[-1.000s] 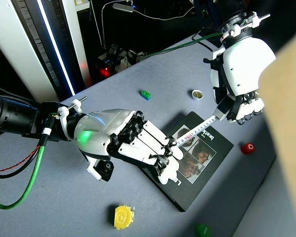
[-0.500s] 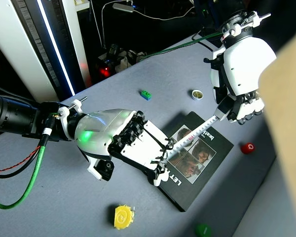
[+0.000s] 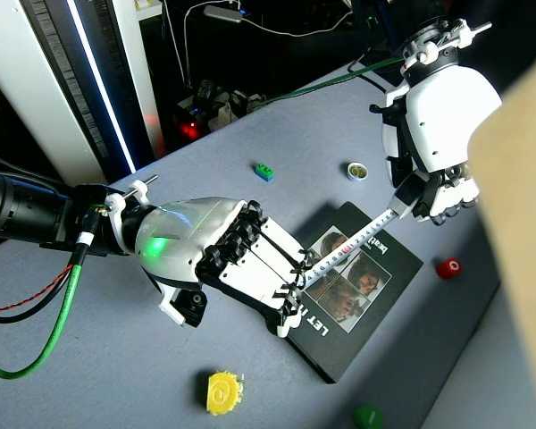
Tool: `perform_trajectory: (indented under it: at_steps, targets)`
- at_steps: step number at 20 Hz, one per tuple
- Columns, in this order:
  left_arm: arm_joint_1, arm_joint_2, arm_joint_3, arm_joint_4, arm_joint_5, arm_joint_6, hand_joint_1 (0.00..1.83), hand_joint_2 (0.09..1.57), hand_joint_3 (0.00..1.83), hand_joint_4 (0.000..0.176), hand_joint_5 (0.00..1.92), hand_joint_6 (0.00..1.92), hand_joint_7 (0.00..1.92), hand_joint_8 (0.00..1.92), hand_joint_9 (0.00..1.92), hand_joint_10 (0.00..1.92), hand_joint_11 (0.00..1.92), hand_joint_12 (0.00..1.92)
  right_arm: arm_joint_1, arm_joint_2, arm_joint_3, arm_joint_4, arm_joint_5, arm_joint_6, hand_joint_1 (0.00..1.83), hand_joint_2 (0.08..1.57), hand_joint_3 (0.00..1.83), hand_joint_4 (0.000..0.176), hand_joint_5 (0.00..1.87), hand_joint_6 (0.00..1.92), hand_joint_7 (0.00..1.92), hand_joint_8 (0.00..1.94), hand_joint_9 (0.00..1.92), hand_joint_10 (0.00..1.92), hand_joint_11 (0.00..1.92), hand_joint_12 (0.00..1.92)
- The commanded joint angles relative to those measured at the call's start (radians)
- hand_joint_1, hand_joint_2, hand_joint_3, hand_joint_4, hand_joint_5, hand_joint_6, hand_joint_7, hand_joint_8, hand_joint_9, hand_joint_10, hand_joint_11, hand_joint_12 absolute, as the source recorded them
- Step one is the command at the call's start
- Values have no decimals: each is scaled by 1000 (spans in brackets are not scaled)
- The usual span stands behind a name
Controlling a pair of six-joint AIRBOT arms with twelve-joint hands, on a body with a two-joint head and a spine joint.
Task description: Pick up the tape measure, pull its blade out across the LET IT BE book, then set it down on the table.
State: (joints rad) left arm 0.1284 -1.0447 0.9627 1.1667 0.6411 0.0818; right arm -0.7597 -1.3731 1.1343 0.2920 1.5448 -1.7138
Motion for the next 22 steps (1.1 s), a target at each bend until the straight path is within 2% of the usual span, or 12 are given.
perform_trajectory:
  at_steps: [1, 2, 3, 13, 14, 15, 16, 17, 18, 19, 20, 22]
  targets:
    - [-19, 6, 3, 83, -19, 13, 1385, 1086, 0, 0, 1056, 619, 1084, 900, 898, 1254, 890, 1052, -2, 7, -5, -45, 112, -3, 1212, 1114, 0, 28, 944, 1089, 1046, 846, 953, 504, 590, 1261]
    - [-19, 8, 3, 83, -19, 13, 1385, 1086, 0, 0, 1057, 621, 1085, 900, 896, 1254, 889, 1054, -4, 9, -9, -45, 112, -3, 1333, 1117, 0, 0, 942, 1084, 1084, 772, 825, 1113, 592, 1277]
    - [-19, 9, 3, 83, -19, 13, 1385, 1086, 0, 0, 1057, 622, 1085, 900, 896, 1254, 890, 1055, -6, 10, -13, -45, 112, -4, 1357, 1120, 1, 0, 931, 1099, 1084, 773, 794, 1249, 591, 1287]
    - [-18, 9, 0, 82, -17, 8, 1385, 1084, 0, 0, 1059, 623, 1087, 892, 901, 1245, 881, 1040, -6, 41, -67, -39, 103, 13, 1363, 1122, 0, 0, 932, 1099, 1077, 769, 792, 1287, 607, 1297]
    - [-18, 9, 0, 82, -17, 7, 1385, 1085, 0, 0, 1057, 619, 1086, 895, 900, 1248, 884, 1041, -6, 42, -68, -39, 103, 14, 1245, 1115, 0, 0, 959, 1089, 1038, 827, 816, 885, 583, 1284]
    - [-18, 10, 0, 82, -17, 7, 1385, 1085, 0, 0, 1057, 617, 1085, 898, 900, 1249, 886, 1041, -5, 42, -69, -39, 103, 14, 1212, 1136, 0, 0, 960, 1111, 938, 955, 816, 659, 518, 1269]
    - [-18, 10, 0, 82, -17, 7, 1385, 1085, 0, 0, 1056, 619, 1084, 900, 899, 1250, 887, 1041, -4, 43, -69, -39, 103, 14, 1057, 1144, 0, 17, 912, 1085, 975, 138, 824, 392, 427, 1229]
    - [-18, 10, -1, 82, -17, 7, 1384, 1085, 0, 0, 1056, 624, 1084, 898, 899, 1249, 886, 1039, -3, 45, -71, -38, 103, 15, 1050, 1096, 0, 0, 737, 592, 932, 28, 761, 298, 327, 1204]
    - [-18, 10, -1, 82, -17, 7, 1384, 1085, 0, 0, 1057, 625, 1084, 897, 900, 1247, 887, 1039, -2, 46, -72, -38, 103, 16, 1044, 1084, 0, 0, 741, 307, 902, 8, 733, 256, 292, 1190]
    - [-18, 10, -1, 82, -17, 5, 1384, 1085, 0, 0, 1057, 625, 1084, 897, 900, 1247, 887, 1039, -2, 48, -75, -38, 103, 17, 1044, 1084, 0, 0, 741, 307, 902, 8, 733, 256, 292, 1190]
    - [-18, 10, -1, 82, -17, 4, 1384, 1085, 0, 0, 1057, 624, 1084, 896, 900, 1247, 885, 1036, -2, 50, -76, -37, 102, 19, 1038, 1078, 0, 0, 741, 73, 857, 1, 713, 185, 252, 1182]
    - [-18, 10, -1, 82, -17, 4, 1385, 1085, 0, 0, 1057, 624, 1082, 897, 903, 1247, 887, 1034, -1, 53, -80, -25, 99, 23, 1009, 1070, 0, 0, 707, 33, 824, 0, 679, 152, 225, 1169]
